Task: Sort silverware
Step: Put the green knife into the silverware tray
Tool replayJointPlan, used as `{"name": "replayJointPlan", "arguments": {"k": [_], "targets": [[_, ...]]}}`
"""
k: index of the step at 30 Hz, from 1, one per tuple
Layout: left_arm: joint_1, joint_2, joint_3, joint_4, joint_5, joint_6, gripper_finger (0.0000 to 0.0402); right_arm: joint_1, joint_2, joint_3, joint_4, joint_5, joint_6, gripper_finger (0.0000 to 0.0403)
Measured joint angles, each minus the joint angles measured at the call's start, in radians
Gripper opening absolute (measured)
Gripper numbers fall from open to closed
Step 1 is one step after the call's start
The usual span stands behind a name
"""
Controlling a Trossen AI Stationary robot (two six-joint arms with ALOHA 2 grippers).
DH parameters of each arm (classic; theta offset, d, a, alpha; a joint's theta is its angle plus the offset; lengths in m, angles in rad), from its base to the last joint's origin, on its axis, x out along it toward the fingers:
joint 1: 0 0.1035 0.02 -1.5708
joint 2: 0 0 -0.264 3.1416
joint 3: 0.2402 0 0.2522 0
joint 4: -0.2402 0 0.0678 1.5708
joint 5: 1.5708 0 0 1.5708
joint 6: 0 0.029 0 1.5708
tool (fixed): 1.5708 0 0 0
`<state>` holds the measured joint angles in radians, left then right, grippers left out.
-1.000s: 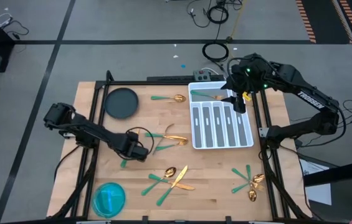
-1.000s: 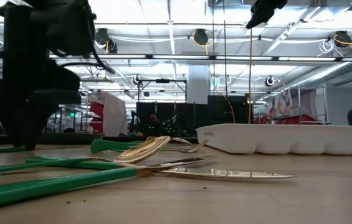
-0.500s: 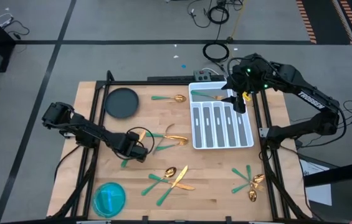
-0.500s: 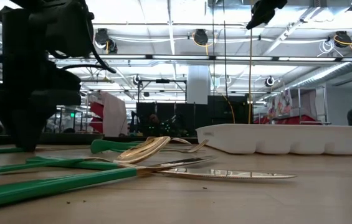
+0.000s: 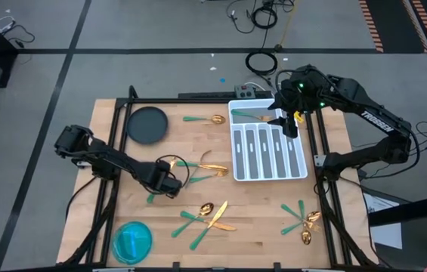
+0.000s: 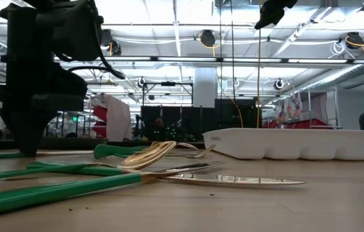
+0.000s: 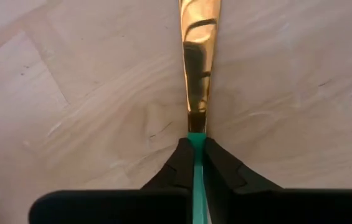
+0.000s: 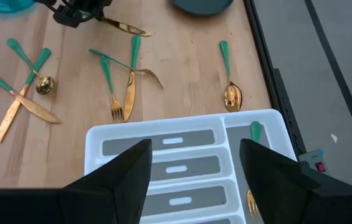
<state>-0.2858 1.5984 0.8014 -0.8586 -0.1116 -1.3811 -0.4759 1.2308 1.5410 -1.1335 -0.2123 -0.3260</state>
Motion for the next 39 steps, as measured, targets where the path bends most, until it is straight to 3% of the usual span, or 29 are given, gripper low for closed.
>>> {"name": "replayJointPlan", "arguments": {"k": [13, 19, 23, 27, 29, 34, 39], "targets": [[0.0, -0.027, 0.034, -0.032, -0.045, -0.073, 0.0001, 0.0, 0.0, 0.0, 0.001, 0.0, -0.015, 0.0238], [0.021, -0.045, 0.121, -0.292, -0.094, -0.02, 0.0031, 0.0, 0.025, 0.001, 0.014, 0.002, -0.051, 0.0242], [0.019, -0.166, 0.214, -0.362, -0.283, -0.001, 0.0056, 0.002, 0.12, 0.001, 0.029, -0.005, -0.057, 0.0251], [-0.043, -0.373, 0.264, -0.356, -0.531, 0.0, 0.006, 0.008, 0.219, 0.001, 0.105, -0.092, -0.061, 0.0253], [-0.078, -0.483, 0.265, -0.337, -0.6, 0.0, 0.0061, 0.028, 0.277, 0.001, 0.149, -0.099, -0.085, 0.0253], [-0.107, -0.639, 0.257, -0.437, -0.504, -0.02, 0.0061, 0.092, 0.411, 0.001, 0.205, -0.145, -0.097, 0.0253], [-0.106, -0.627, 0.144, -0.632, -0.413, -0.224, 0.005, 0.15, 0.469, 0.001, 0.212, -0.258, -0.044, 0.0253]]}}
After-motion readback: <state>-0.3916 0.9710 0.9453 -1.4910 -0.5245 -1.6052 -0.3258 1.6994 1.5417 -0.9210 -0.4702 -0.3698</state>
